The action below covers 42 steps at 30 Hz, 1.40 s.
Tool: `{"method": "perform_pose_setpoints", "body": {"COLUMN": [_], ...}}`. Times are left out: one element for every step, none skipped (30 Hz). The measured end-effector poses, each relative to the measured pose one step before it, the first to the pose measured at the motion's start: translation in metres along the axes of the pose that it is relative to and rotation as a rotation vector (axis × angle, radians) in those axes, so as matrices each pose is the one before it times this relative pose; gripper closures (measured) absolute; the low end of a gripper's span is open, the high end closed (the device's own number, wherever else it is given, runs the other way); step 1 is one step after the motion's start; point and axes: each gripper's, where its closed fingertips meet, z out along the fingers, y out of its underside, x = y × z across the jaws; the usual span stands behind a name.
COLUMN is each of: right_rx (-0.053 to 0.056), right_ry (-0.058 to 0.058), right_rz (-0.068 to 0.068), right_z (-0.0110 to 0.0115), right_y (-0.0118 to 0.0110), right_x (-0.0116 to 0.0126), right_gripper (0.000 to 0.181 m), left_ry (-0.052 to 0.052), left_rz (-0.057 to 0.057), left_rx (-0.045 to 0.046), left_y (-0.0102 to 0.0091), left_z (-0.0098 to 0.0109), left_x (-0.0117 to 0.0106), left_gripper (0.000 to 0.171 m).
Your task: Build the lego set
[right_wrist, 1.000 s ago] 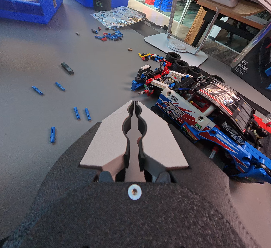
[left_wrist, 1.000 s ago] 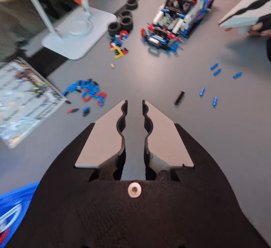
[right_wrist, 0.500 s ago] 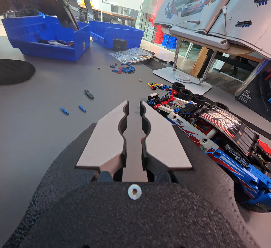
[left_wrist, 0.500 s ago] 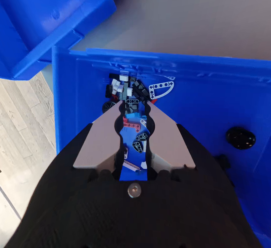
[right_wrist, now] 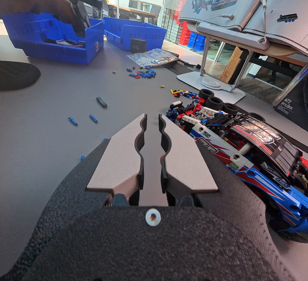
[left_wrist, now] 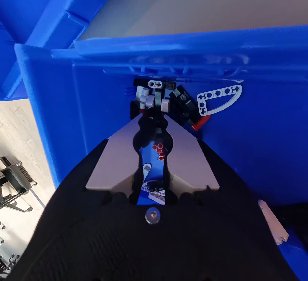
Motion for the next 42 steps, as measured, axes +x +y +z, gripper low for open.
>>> {"method": "perform_pose_setpoints", "body": {"right_rx": [-0.0023, -0.0026, -0.0027, -0.0019, 0.0000, 0.0006, 0.0003, 0.0007, 0.0020, 0.0025, 0.0016, 0.0002, -0.0008, -0.0013, -0.0018, -0.0016, -0.0001, 0.0007, -0.0005, -0.0013, -0.0007, 0.0005, 0.0019, 0.0024, 0.0028, 0.0023, 0.0006, -0.0009, -0.0004, 0.0001, -0.0003, -0.0045, -0.0096, -0.0079, -0.0028, 0.0003, 0.0011, 0.0009, 0.0009, 0.0006, 0.0009, 0.0014], "right_ry": [-0.0010, -0.0003, 0.0002, 0.0008, 0.0017, 0.0026, 0.0030, 0.0025, 0.0021, 0.0019, 0.0015, 0.0006, -0.0012, -0.0016, -0.0010, -0.0009, -0.0007, -0.0010, -0.0010, -0.0003, 0.0006, 0.0014, 0.0019, 0.0016, 0.0017, -0.0003, -0.0029, -0.0047, -0.0061, -0.0087, -0.0103, -0.0114, -0.0084, -0.0041, 0.0003, 0.0040, 0.0044, 0.0047, 0.0046, 0.0045, 0.0037, 0.0035], "right_rz": [-0.0007, -0.0004, -0.0013, -0.0030, -0.0033, -0.0026, -0.0019, -0.0011, 0.0000, 0.0006, 0.0007, 0.0008, 0.0011, 0.0007, -0.0007, -0.0012, -0.0007, -0.0002, -0.0002, -0.0009, -0.0019, -0.0022, -0.0010, 0.0001, 0.0009, 0.0014, 0.0006, -0.0007, -0.0016, -0.0012, -0.0004, -0.0017, -0.0052, -0.0122, -0.0182, -0.0184, -0.0150, -0.0101, -0.0061, -0.0017, 0.0014, 0.0021], "right_z": [-0.00005, -0.00010, -0.00029, -0.00044, -0.00060, -0.00061, -0.00054, -0.00060, -0.00052, -0.00047, -0.00031, -0.00011, 0.00004, 0.00012, 0.00021, 0.00011, 0.00011, 0.00005, 0.00008, 0.00004, -0.00001, -0.00026, -0.00028, -0.00037, -0.00024, 0.00013, 0.00035, 0.00068, 0.00085, 0.00087, 0.00095, 0.00090, 0.00077, 0.00009, -0.00049, -0.00085, -0.00084, -0.00080, -0.00082, -0.00088, -0.00099, -0.00104], "right_y": [0.00042, 0.00037, 0.00039, 0.00008, -0.00014, -0.00040, -0.00036, -0.00028, -0.00045, -0.00040, -0.00022, 0.00004, 0.00025, 0.00026, 0.00038, 0.00027, -0.00005, -0.00023, 0.00002, 0.00011, 0.00002, -0.00030, -0.00056, -0.00056, -0.00051, -0.00038, -0.00003, 0.00017, 0.00014, -0.00017, -0.00026, 0.00010, 0.00085, 0.00024, -0.00079, -0.00145, -0.00137, -0.00111, -0.00061, -0.00005, 0.00015, 0.00022], "right_x": [0.00001, 0.00009, 0.00011, 0.00012, 0.00023, 0.00045, 0.00056, 0.00051, 0.00047, 0.00048, 0.00032, 0.00031, 0.00005, -0.00017, -0.00018, -0.00014, -0.00024, -0.00031, -0.00031, -0.00026, -0.00017, -0.00003, 0.00005, 0.00022, 0.00027, 0.00008, -0.00044, -0.00085, -0.00119, -0.00173, -0.00217, -0.00267, -0.00267, -0.00253, -0.00218, -0.00146, -0.00064, 0.00017, 0.00099, 0.00136, 0.00146, 0.00145], "right_gripper": [0.170, 0.170, 0.170, 0.170, 0.170, 0.171, 0.171, 0.171, 0.171, 0.172, 0.172, 0.172, 0.172, 0.172, 0.172, 0.172, 0.172, 0.172, 0.172, 0.172, 0.172, 0.172, 0.172, 0.172, 0.172, 0.172, 0.172, 0.172, 0.172, 0.172, 0.172, 0.171, 0.171, 0.170, 0.171, 0.171, 0.171, 0.171, 0.171, 0.171, 0.171, 0.171], "left_ry": [0.0095, 0.0173, 0.0203, 0.0172, 0.0193, 0.0161, 0.0135, 0.0093, 0.0131, 0.0112, 0.0000, 0.0020, 0.0021, 0.0069, 0.0132, 0.0153, 0.0149, 0.0144, 0.0212, 0.0277, 0.0306, 0.0381, 0.0352, 0.0287, 0.0286, 0.0142, 0.0009, 0.0117, 0.0229, 0.0326, 0.0473, 0.0675, 0.0695, 0.0686, 0.0706, 0.0518, 0.0413, 0.0343, 0.0099, -0.0128, -0.0104, -0.0124], "left_rz": [-0.0111, -0.0108, -0.0062, -0.0059, -0.0005, 0.0045, 0.0128, 0.0121, 0.0082, 0.0075, 0.0072, 0.0073, 0.0045, -0.0019, -0.0039, -0.0020, 0.0005, -0.0019, -0.0052, -0.0058, -0.0045, -0.0021, 0.0060, 0.0189, 0.0319, 0.0484, 0.0532, 0.0518, 0.0469, 0.0420, 0.0396, 0.0207, 0.0095, 0.0128, 0.0136, 0.0096, 0.0128, 0.0064, 0.0071, 0.0171, 0.0251, 0.0209], "left_rx": [0.00288, -0.00344, -0.00479, -0.00259, -0.00276, -0.00399, -0.00383, -0.00395, 0.00277, 0.00923, 0.00998, 0.00699, 0.00695, 0.01042, 0.01362, 0.01340, 0.01915, 0.02556, 0.02636, 0.03208, 0.04369, 0.05777, 0.06660, 0.07151, 0.06723, 0.05931, 0.04381, 0.03050, 0.02509, 0.00768, -0.00911, -0.03069, -0.03326, -0.03474, -0.04331, -0.04952, -0.03782, -0.02533, -0.02631, -0.01691, -0.01582, -0.01267], "left_y": [0.00037, 0.00135, 0.00142, 0.00128, 0.00121, 0.00139, 0.00147, 0.00145, 0.00034, -0.00032, -0.00016, 0.00081, 0.00133, 0.00079, 0.00017, -0.00005, -0.00113, -0.00225, -0.00275, -0.00393, -0.00630, -0.00938, -0.01248, -0.01559, -0.01761, -0.01888, -0.01907, -0.01888, -0.01880, -0.01587, -0.01185, -0.00647, -0.00350, -0.00090, 0.00221, 0.00368, 0.00221, 0.00026, 0.00032, -0.00093, -0.00090, -0.00109], "left_z": [-0.00006, -0.00043, -0.00081, -0.00069, -0.00084, -0.00090, -0.00084, -0.00091, -0.00144, -0.00247, -0.00313, -0.00362, -0.00357, -0.00358, -0.00361, -0.00375, -0.00382, -0.00408, -0.00428, -0.00475, -0.00568, -0.00700, -0.00813, -0.00846, -0.00736, -0.00520, -0.00168, 0.00230, 0.00662, 0.01139, 0.01579, 0.02042, 0.02431, 0.02652, 0.02723, 0.02636, 0.02312, 0.01948, 0.01499, 0.01051, 0.00725, 0.00489], "left_x": [0.00036, 0.00100, 0.00124, 0.00107, 0.00151, 0.00147, 0.00169, 0.00158, 0.00241, 0.00216, 0.00024, 0.00016, -0.00008, 0.00060, 0.00182, 0.00225, 0.00267, 0.00264, 0.00360, 0.00500, 0.00621, 0.00891, 0.01087, 0.01311, 0.01677, 0.01805, 0.01851, 0.02196, 0.02507, 0.02722, 0.02904, 0.03018, 0.02761, 0.02450, 0.02142, 0.01476, 0.01040, 0.00705, 0.00191, -0.00167, -0.00068, -0.00066], "left_gripper": [0.155, 0.155, 0.155, 0.155, 0.155, 0.155, 0.156, 0.156, 0.158, 0.165, 0.165, 0.165, 0.165, 0.165, 0.165, 0.165, 0.165, 0.165, 0.165, 0.165, 0.165, 0.165, 0.165, 0.165, 0.165, 0.166, 0.166, 0.166, 0.166, 0.166, 0.166, 0.166, 0.166, 0.166, 0.166, 0.166, 0.166, 0.166, 0.165, 0.165, 0.165, 0.165]}}
